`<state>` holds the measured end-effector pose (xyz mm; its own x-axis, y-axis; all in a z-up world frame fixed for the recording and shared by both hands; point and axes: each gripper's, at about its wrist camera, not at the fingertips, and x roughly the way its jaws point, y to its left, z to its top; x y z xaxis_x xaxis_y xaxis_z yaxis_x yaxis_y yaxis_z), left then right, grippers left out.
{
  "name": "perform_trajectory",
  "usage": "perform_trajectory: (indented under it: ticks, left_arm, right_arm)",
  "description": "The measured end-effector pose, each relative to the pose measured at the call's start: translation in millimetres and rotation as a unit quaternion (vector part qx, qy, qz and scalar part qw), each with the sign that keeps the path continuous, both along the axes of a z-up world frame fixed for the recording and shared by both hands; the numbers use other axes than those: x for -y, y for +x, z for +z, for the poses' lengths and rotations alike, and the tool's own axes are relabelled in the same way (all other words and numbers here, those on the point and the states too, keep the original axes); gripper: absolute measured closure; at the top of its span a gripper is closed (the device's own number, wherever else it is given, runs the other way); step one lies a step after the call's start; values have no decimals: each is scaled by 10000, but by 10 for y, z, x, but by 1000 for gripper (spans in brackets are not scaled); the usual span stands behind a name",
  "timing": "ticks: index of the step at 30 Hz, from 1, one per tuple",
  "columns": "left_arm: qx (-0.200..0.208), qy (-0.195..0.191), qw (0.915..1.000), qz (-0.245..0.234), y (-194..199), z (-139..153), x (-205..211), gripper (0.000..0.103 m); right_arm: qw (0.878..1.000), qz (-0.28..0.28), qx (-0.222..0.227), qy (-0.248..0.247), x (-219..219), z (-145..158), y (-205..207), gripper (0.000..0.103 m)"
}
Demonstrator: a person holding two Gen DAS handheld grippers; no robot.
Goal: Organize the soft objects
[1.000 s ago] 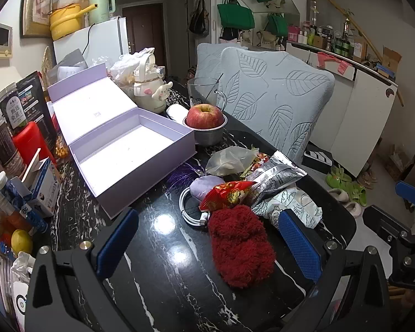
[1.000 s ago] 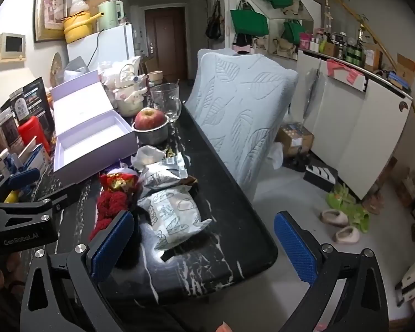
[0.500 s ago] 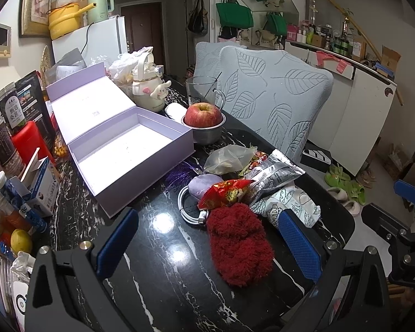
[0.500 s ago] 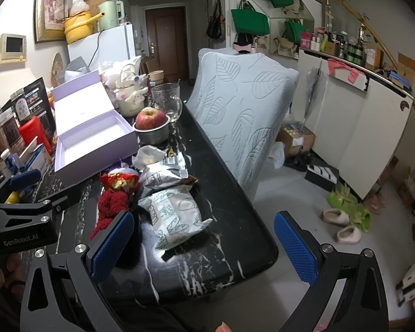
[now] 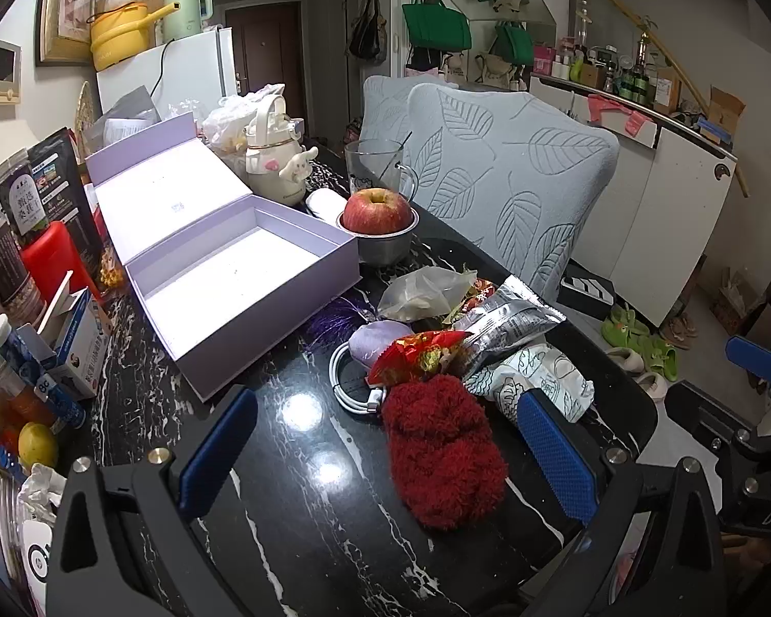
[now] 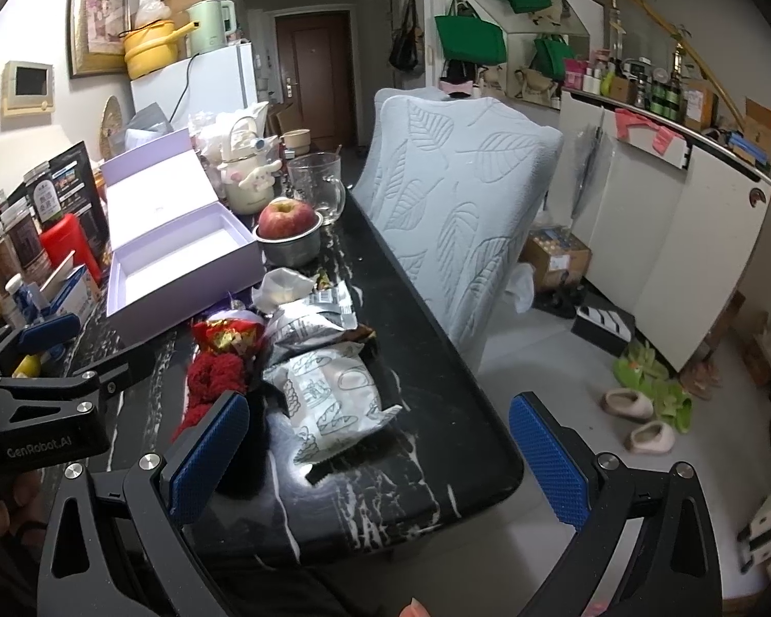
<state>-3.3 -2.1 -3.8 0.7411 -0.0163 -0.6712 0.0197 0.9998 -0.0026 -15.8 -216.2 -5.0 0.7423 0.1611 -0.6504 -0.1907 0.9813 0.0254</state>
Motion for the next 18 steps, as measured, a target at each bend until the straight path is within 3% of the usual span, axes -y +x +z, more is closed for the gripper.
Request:
perform_trajectory:
  ticks: [18]
  left_arm:
    - [-20,-11,10000,-8,-1,2,9,0]
  right_arm:
    - [10000,30,-21,1,7,-12,10,0]
